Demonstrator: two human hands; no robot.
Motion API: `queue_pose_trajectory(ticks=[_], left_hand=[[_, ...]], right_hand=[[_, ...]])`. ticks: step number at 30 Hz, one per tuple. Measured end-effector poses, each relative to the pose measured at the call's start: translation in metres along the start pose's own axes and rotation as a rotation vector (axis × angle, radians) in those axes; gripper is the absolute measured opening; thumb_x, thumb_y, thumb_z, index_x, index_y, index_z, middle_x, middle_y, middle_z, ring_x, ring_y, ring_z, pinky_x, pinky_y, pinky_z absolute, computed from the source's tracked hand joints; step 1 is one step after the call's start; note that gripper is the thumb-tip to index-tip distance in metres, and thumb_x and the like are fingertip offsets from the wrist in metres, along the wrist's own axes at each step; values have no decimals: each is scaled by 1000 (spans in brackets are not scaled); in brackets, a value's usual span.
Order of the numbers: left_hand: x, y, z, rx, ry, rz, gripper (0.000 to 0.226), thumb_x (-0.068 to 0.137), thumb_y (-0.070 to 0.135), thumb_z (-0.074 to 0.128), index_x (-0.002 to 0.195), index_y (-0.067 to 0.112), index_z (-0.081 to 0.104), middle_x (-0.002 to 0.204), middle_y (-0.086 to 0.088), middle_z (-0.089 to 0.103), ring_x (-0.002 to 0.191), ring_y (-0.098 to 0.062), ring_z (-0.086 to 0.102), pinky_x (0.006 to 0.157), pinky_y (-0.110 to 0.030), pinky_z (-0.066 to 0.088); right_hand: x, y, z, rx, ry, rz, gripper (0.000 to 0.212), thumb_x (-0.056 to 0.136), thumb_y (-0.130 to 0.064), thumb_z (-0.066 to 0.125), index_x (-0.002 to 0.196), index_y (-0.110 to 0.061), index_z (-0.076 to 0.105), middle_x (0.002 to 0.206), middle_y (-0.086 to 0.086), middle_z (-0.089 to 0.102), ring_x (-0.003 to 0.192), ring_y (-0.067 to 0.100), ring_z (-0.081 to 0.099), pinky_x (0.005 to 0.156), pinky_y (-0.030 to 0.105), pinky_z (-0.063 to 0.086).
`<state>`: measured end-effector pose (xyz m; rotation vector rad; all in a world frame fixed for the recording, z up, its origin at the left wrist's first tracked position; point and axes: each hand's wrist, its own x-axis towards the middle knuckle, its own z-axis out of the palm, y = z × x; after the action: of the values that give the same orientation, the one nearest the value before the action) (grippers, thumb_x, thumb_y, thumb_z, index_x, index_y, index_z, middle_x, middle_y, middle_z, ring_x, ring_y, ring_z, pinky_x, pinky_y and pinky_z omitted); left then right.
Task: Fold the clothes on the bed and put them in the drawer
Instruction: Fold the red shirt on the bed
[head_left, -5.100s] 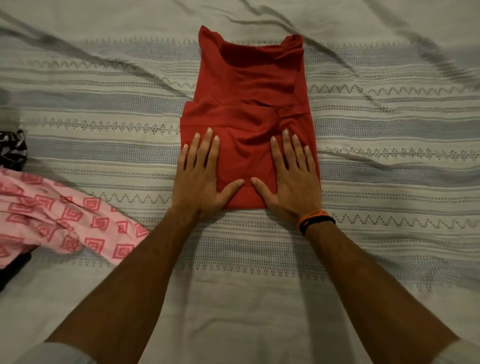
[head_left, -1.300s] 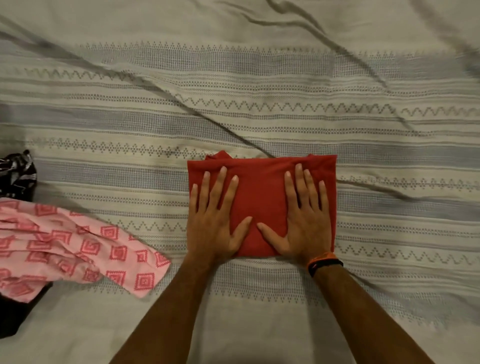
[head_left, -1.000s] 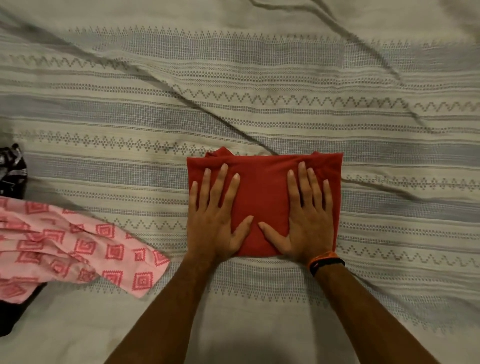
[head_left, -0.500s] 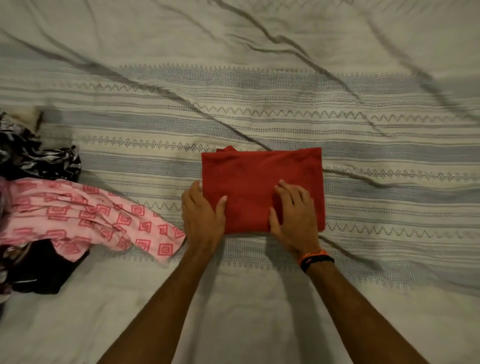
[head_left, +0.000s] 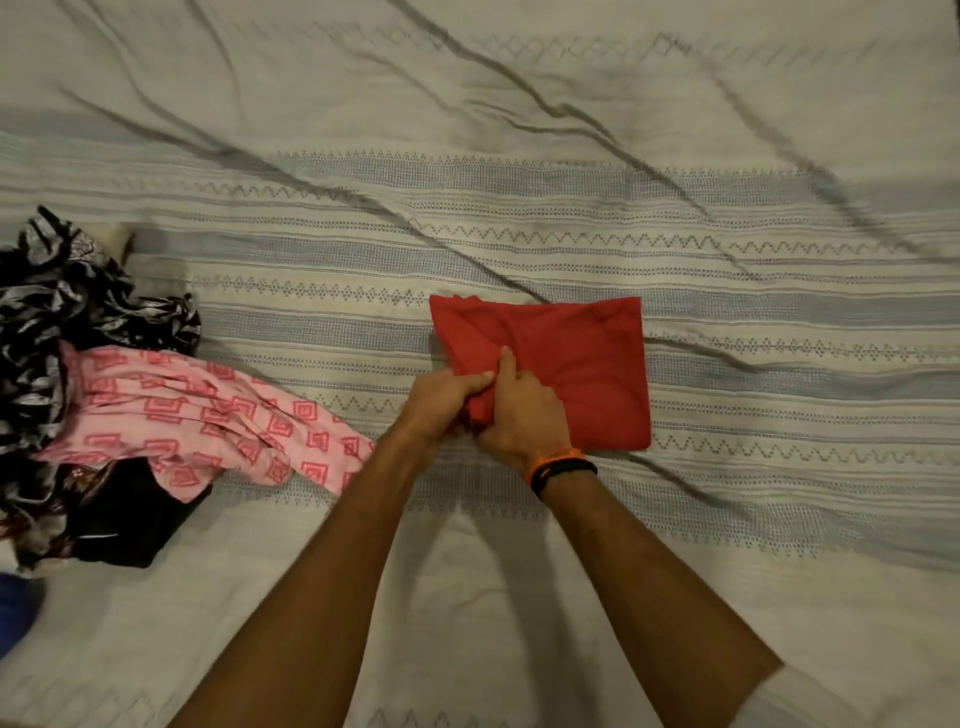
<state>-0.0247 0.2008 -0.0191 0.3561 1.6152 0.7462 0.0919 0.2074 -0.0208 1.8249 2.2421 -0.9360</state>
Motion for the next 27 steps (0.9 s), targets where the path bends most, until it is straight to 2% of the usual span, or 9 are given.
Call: queue_pose_trajectory(ticks=[2,4,6,8,11,14,17,21,27], left_hand=[[-9,1,1,-47,-71,27,20,91,34,67,85,15,67,66,4,65,57,-9,57,49,-23,42],[-11,-4,-4,-182,-108,16,32,96,45,57,94,15,69,80,2,70,66,-10,61,55,-25,45],[-14,-13,-13,-267,-35,-31,35,99,44,51,96,15,70,95,-5,69,78,-15,60,64,-29,48],[-22,-23,-17,-167,54,-86,36,97,45,55,90,13,69,88,-8,67,68,-14,58,60,-29,45],[-32,-28,-22,-190,-25,-131,45,89,56,61,85,11,66,72,-2,63,56,-12,54,57,-26,40],[-43,-18,-24,-495,-215,-70,44,93,52,56,102,10,66,97,-8,73,89,-29,69,77,-39,58],[-41,-22,-30,-551,-231,-93,34,97,32,56,118,7,65,114,-12,72,104,-29,69,88,-43,58],[-19,-59,-32,-34,-40,-157,25,93,11,65,115,0,67,110,-14,72,82,-17,69,69,-28,57],[-2,-75,-30,-36,30,-162,32,83,32,77,106,10,72,99,-2,75,90,-16,71,68,-26,57]], right_hand=[[6,-1,-7,-36,68,17,75,81,-21,70,145,-8,32,121,20,59,110,41,59,87,41,47],[7,2,-21,38,139,0,54,81,-24,68,131,-11,50,112,20,66,103,43,61,85,41,49],[2,7,-40,240,209,-42,41,81,-27,70,120,-16,63,100,13,72,94,36,66,81,39,54],[-9,10,-64,505,276,-71,26,85,-19,71,111,-17,71,88,3,74,84,22,69,80,35,55],[-27,20,-95,1201,181,6,32,84,3,70,114,-7,69,103,7,75,98,20,70,87,36,58],[-46,48,-100,1625,68,66,38,85,4,64,122,-6,64,119,11,71,109,24,68,85,35,58],[-57,92,-66,1583,92,234,51,80,-7,76,129,-11,62,125,8,68,114,25,66,94,45,55],[-67,137,-11,1324,15,597,85,40,-29,99,118,-18,67,119,6,71,107,29,68,93,50,55],[-51,150,-10,1079,309,736,65,51,-46,94,104,-14,72,99,0,74,95,18,68,83,33,54]])
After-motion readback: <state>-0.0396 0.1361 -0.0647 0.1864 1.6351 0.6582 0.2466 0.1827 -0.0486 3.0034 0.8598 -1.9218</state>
